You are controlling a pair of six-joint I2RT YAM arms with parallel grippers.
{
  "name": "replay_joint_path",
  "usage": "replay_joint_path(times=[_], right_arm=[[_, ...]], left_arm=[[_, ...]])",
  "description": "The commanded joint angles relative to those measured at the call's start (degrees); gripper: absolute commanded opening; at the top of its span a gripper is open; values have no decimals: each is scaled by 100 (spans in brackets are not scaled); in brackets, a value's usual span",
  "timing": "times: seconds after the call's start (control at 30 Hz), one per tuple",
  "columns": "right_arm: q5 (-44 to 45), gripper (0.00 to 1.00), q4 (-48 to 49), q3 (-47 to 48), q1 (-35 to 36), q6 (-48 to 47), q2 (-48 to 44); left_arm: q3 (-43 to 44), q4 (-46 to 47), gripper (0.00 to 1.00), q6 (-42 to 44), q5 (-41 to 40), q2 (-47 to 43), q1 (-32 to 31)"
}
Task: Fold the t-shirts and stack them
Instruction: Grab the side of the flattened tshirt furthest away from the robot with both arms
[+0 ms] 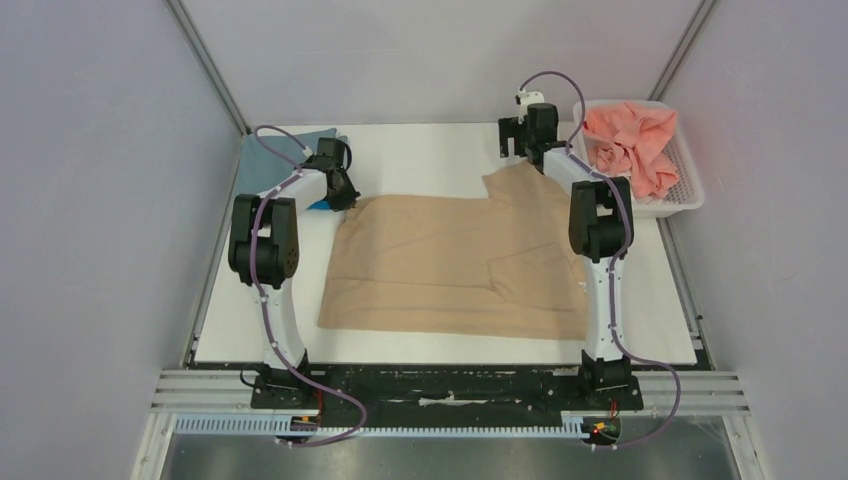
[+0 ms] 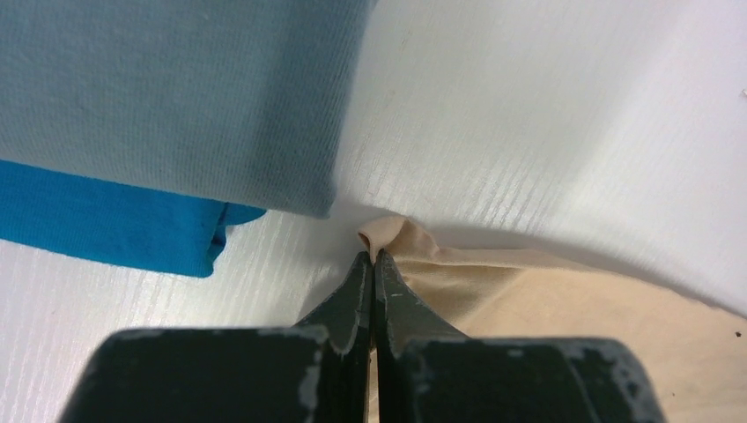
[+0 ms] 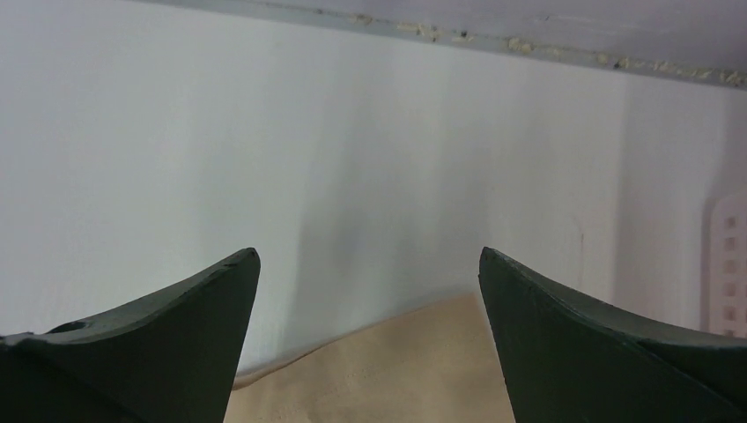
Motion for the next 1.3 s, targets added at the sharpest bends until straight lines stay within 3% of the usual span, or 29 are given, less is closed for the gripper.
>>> replay_joint_path(times=[0.0, 0.27, 0.5, 0.67, 0.83, 1.03, 1.07, 1.17, 1.27], right_arm=[[475, 98, -598, 253, 34, -374, 312], [527, 89, -1613, 189, 31, -334, 120], [288, 73, -1855, -222, 27, 61, -131], [373, 71, -1977, -533, 19, 503, -327], [132, 53, -1794, -953, -101, 941, -466], [-223, 4, -1269, -1029, -152, 1039, -500], [-179, 0, -1251, -970, -150, 1038, -512], [-235, 0, -928, -1154, -146, 1109, -887], [-252, 0, -60, -2200, -135, 1251, -1756]], left_arm=[[-117, -203, 2, 279, 19, -174, -21], [-104, -247, 2, 270, 17, -202, -20], [-108, -246, 2, 248, 44, -233, -20], [-131, -281, 2, 266, -4, -325, -20], [-135, -282, 2, 242, 29, -361, -20], [-49, -282, 2, 299, 76, -356, -20], [-38, -282, 2, 330, 90, -365, -20], [-46, -282, 2, 398, 103, -469, -29], [-157, -270, 2, 443, 138, -691, -54]])
